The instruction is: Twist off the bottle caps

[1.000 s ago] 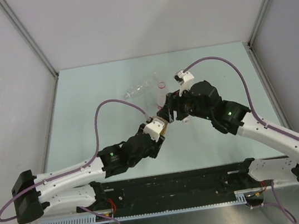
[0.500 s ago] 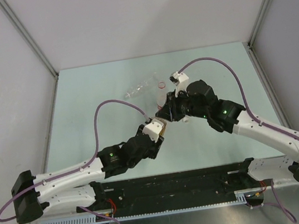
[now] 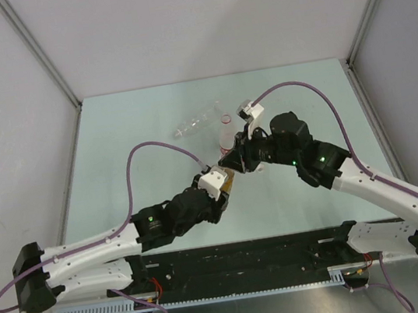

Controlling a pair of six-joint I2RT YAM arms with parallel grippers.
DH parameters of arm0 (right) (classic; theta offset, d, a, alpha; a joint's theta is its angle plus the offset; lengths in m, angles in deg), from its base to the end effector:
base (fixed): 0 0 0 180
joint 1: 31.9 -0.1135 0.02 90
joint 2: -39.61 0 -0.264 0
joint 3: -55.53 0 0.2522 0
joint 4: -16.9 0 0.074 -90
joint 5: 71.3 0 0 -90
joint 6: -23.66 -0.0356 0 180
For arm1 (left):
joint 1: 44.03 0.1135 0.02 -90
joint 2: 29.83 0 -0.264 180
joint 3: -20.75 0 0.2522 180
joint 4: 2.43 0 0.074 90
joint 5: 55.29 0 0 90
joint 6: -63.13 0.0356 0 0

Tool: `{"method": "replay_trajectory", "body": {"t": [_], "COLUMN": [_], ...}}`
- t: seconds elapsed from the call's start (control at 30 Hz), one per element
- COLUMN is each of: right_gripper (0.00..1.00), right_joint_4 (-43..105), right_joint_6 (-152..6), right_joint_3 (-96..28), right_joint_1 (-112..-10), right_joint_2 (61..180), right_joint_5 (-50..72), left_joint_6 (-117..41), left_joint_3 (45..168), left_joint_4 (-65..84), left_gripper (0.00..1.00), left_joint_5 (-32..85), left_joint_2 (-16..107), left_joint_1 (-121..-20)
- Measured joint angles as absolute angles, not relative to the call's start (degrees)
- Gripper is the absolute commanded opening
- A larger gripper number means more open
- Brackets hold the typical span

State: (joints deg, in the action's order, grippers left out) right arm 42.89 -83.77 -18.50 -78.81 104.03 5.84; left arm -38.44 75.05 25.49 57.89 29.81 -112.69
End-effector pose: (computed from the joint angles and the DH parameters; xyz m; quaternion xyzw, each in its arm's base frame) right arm 0.1711 0.1945 0.3631 -0.2673 0.7523 0.3929 0.4562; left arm 0.0956 -0.2063 0.2593 0.3280 0.8028 -0.1647 0.4699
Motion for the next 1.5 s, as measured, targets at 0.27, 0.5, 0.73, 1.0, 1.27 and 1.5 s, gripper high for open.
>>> {"method": "replay_trajectory", "body": {"t": [0.27,0.5,0.73,1.0,1.27,1.5], "right_gripper": [0.00,0.00,0.00,0.00,0.02,0.40], "right_joint_4": [38.56,33.92,27.06,23.96,23.80,24.05], "right_joint_6": [-80.29,-79.02,-78.04,-77.84,-77.89,-78.30], "right_joint_3": [-16.03,-12.68,-10.69,-10.45,-9.64,-9.60], "right_joint_1": [-78.22,-75.58,-74.92,-75.20,-75.34,-75.40], "right_joint_2": [101.12,98.67,95.79,93.63,92.10,91.24], "right_joint_5": [-3.49,-17.66,-32.32,-42.57,-43.88,-40.26], "left_joint_6": [-37.92,-37.98,-37.92,-38.09,-38.47,-38.90], "left_joint_3": [69.74,64.07,60.49,60.31,60.31,59.81], "left_joint_4": [21.27,14.41,7.28,1.90,-0.30,-0.67], "left_gripper": [0.00,0.00,0.00,0.00,0.00,0.00], "left_joint_5": [47.57,33.26,18.85,5.61,1.39,3.16], "left_joint_2": [20.80,14.81,9.98,11.05,12.54,11.32], "left_joint_1": [-112.01,-110.94,-110.88,-110.86,-110.59,-109.96]}}
